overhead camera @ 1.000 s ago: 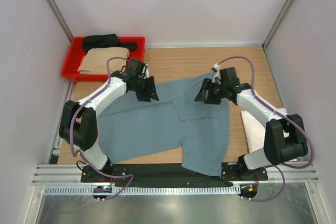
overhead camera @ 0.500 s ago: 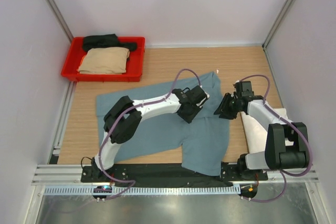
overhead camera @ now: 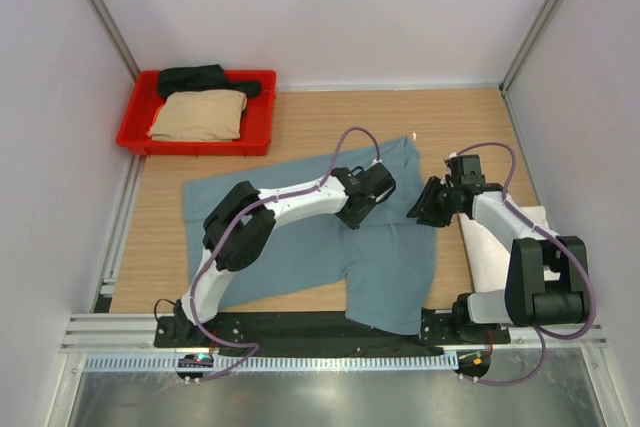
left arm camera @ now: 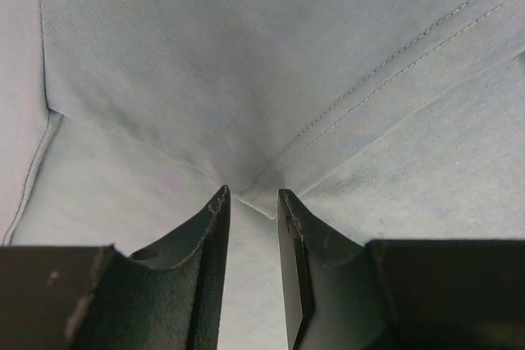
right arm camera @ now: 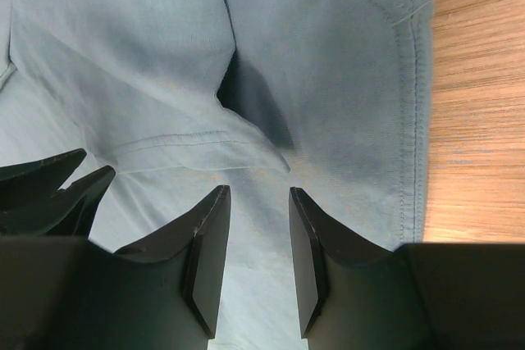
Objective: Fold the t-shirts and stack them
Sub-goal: Fold the tshirt
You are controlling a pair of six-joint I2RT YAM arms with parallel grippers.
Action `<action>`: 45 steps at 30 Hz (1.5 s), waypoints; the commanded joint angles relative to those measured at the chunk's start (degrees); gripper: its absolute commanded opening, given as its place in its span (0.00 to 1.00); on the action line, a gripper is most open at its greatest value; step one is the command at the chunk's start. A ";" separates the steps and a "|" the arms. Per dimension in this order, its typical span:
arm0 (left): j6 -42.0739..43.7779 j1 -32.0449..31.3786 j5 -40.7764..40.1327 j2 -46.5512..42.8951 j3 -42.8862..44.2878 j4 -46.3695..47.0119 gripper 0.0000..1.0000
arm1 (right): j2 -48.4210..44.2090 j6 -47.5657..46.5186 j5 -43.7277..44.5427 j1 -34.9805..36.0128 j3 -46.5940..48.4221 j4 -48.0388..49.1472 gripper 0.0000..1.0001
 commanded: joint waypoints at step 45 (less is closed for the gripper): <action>0.86 -0.62 1.21 -0.24 2.25 -2.15 0.16 | 8.29 1.63 -4.06 -0.97 0.95 7.18 0.29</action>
